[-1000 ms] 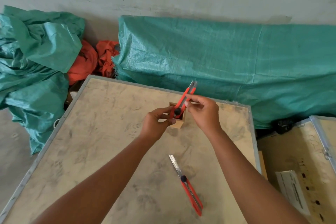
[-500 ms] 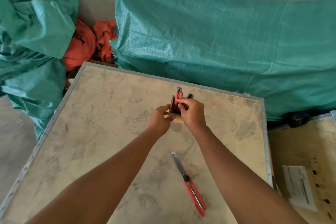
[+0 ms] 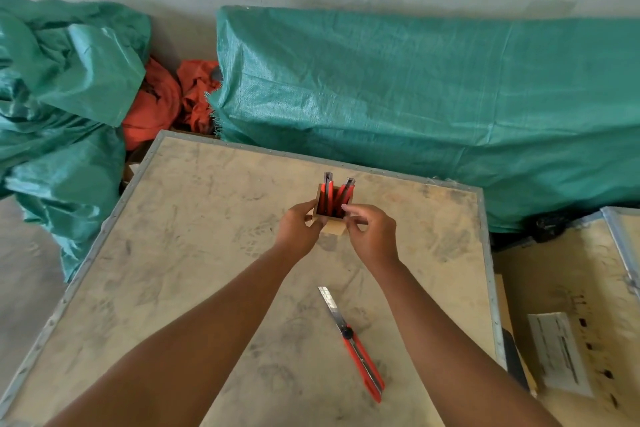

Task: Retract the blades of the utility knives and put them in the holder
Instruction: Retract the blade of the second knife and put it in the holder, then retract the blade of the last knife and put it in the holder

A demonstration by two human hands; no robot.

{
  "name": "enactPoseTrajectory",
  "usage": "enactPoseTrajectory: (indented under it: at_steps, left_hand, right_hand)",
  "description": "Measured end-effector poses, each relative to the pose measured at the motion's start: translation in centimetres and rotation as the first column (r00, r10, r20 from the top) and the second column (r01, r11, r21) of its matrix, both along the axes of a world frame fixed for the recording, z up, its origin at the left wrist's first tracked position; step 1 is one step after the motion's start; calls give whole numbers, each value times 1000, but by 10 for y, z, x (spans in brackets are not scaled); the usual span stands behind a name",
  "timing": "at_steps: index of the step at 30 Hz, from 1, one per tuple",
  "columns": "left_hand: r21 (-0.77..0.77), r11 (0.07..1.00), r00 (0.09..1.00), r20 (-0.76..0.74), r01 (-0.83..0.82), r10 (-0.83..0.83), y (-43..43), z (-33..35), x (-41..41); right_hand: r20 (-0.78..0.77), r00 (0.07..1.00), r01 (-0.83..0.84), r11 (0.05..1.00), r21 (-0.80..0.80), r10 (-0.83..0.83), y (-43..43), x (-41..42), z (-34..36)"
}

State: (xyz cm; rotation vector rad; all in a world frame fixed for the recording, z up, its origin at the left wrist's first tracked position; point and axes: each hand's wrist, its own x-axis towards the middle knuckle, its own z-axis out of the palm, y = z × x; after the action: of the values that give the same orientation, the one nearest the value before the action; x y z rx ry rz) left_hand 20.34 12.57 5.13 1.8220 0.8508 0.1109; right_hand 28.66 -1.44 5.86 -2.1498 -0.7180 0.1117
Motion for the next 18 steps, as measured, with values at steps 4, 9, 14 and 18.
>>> enactPoseTrajectory:
  at_steps: [4, 9, 14, 18]
  left_hand:
    - [24, 998, 998, -2, -64, 64, -17, 4, -29]
    - [-42, 995, 993, -77, -94, 90, -68, -14, -89]
    - [-79, 992, 966, -247, -103, 81, -157, -52, -143]
    - [-30, 992, 947, -301, -123, 108, -213, -70, -152]
  right_hand:
    - [-140, 990, -9, 999, -52, 2, -46, -19, -7]
    - [-346, 938, -108, 971, -214, 28, -96, -41, -25]
    - [-435, 895, -252, 912, -323, 93, -124, -57, -47]
    - [-463, 862, -394, 847, -355, 207, -128, -67, -54]
